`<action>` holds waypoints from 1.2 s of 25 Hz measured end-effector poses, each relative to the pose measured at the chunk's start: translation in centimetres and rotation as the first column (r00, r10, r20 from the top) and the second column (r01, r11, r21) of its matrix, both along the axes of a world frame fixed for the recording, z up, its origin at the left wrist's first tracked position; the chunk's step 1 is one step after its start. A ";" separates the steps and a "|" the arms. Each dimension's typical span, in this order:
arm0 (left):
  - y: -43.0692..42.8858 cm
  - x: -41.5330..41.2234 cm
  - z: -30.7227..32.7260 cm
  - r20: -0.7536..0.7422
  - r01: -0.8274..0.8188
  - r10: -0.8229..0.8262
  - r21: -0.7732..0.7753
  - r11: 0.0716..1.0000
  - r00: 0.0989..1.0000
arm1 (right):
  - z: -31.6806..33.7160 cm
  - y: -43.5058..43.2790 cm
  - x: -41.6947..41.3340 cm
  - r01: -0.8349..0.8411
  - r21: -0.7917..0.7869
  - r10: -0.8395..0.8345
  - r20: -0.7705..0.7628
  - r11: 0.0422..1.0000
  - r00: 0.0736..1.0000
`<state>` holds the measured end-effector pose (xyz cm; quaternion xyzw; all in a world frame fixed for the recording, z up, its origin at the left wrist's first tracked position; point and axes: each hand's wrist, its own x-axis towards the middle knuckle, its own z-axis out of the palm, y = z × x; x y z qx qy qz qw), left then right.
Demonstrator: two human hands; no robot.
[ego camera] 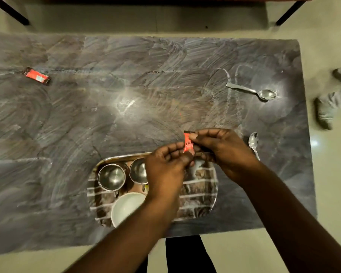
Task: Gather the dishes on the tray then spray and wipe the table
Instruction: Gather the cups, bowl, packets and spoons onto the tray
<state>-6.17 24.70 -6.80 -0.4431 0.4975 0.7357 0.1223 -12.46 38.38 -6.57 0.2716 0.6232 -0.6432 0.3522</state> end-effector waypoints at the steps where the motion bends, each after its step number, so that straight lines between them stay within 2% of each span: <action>1: 1.2 1.9 -0.1 0.049 -0.038 0.038 0.017 0.999 0.998 | -0.5 0.7 1.1 -0.049 0.045 0.049 -0.004 0.998 0.999; 5: 4.1 6.7 -2.0 0.236 -0.239 0.232 0.000 0.971 0.944 | -2.9 1.1 3.9 -0.226 0.177 0.236 -0.040 0.958 0.971; 8: 4.7 7.4 -3.1 0.291 -0.355 0.346 -0.022 0.935 0.892 | -4.6 -0.1 4.5 -0.364 0.338 0.435 -0.163 0.868 0.885; 10: 4.7 7.2 -3.9 0.290 -0.399 0.395 -0.048 0.916 0.872 | -5.5 -0.8 4.6 -0.373 0.453 0.515 -0.244 0.810 0.822; 14: 4.3 6.6 -5.9 0.274 -0.465 0.463 -0.064 0.883 0.843 | -6.0 -2.1 4.4 -0.335 0.565 0.576 -0.323 0.754 0.751; 17: 4.2 6.4 -6.2 0.302 -0.463 0.456 -0.054 0.885 0.837 | -6.2 -2.3 4.3 -0.327 0.606 0.597 -0.316 0.725 0.737; 25: 4.3 6.5 -4.9 0.381 -0.492 0.451 0.010 0.871 0.807 | -5.9 -2.5 4.1 -0.330 0.622 0.582 -0.256 0.710 0.772; 28: 4.4 7.4 -1.9 0.401 -0.392 0.350 0.024 0.920 0.847 | -4.7 -2.5 4.0 -0.312 0.604 0.554 -0.265 0.734 0.789; 30: 3.4 7.6 1.3 0.334 -0.262 0.238 0.026 0.965 0.912 | -3.2 -2.7 3.6 -0.245 0.588 0.500 -0.321 0.771 0.804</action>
